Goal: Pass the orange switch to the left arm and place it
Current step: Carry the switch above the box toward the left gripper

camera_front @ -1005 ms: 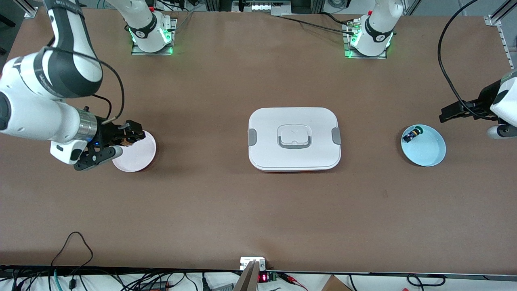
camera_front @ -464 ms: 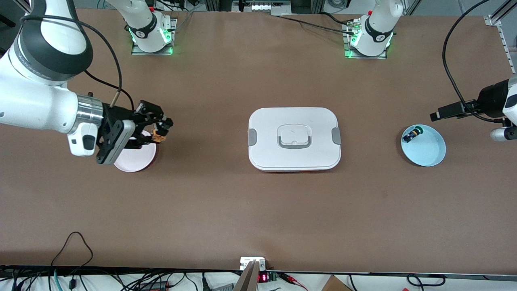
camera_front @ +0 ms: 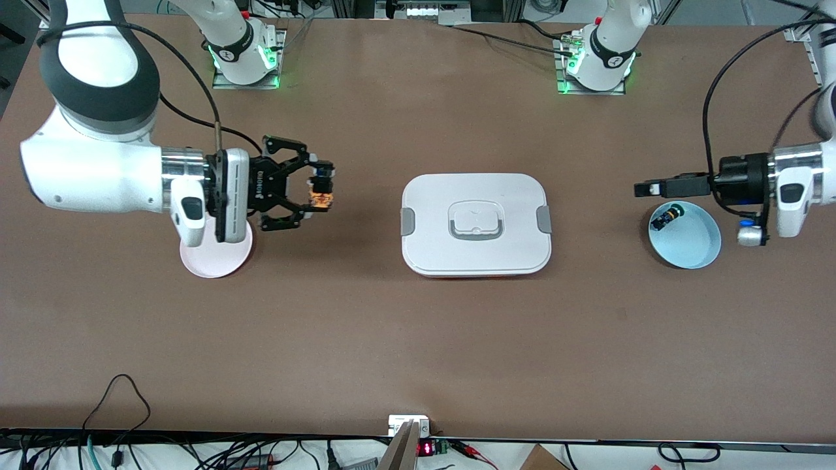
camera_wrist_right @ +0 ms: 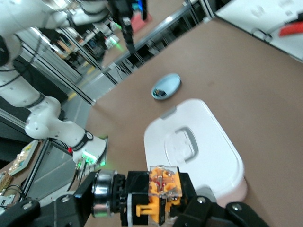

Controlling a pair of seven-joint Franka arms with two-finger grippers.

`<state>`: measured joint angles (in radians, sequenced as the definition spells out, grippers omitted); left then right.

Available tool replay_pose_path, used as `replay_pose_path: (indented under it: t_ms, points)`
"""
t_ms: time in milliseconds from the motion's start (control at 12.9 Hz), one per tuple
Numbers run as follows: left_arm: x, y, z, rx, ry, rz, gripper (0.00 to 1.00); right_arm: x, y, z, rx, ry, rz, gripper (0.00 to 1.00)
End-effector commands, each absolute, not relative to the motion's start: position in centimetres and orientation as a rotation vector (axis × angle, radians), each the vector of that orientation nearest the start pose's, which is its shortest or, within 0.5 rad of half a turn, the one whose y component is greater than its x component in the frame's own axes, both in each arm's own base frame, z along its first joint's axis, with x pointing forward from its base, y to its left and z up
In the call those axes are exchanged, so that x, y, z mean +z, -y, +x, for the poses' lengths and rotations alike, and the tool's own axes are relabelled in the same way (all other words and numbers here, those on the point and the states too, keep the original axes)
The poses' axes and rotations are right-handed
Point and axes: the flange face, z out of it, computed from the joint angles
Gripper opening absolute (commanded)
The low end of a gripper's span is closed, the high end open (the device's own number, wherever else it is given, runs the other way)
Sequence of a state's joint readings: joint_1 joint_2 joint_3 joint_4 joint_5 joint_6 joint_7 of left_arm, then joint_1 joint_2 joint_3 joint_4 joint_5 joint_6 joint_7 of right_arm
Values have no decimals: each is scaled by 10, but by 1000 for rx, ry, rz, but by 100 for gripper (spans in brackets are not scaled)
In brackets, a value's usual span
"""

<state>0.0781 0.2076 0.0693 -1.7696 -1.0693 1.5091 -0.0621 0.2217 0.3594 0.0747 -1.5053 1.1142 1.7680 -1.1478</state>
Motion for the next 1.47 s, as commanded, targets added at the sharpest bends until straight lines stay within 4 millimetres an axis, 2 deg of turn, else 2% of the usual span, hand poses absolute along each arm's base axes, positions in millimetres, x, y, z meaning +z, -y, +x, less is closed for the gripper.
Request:
replay_pose_path:
  t_ms: [0, 155, 387, 541, 696, 928, 1160, 1314, 1392]
  points:
    - [450, 53, 593, -445, -451, 1718, 100, 494, -301, 621, -607, 1144, -1588, 1]
    - [450, 101, 599, -415, -472, 1665, 100, 488, -322, 619, -667, 1085, -1488, 1]
    - [446, 173, 595, -383, -545, 1561, 100, 486, -343, 617, -782, 1114, -1439, 1]
    - [447, 215, 589, -362, -589, 1533, 100, 477, -364, 610, -804, 1090, -1384, 1]
    - [449, 252, 581, -351, -649, 1471, 100, 468, -376, 608, -811, 1075, -1388, 1]
    - [451, 288, 569, -318, -688, 1398, 100, 469, -391, 600, -810, 1084, -1393, 0]
    - [448, 320, 552, -280, -688, 1448, 100, 465, -406, 593, -803, 1042, -1375, 1]
    - [445, 331, 546, -277, -686, 1460, 100, 464, -407, 593, -810, 1038, -1385, 1]
    - [445, 331, 546, -277, -686, 1460, 97, 465, -408, 592, -810, 1040, -1383, 1]
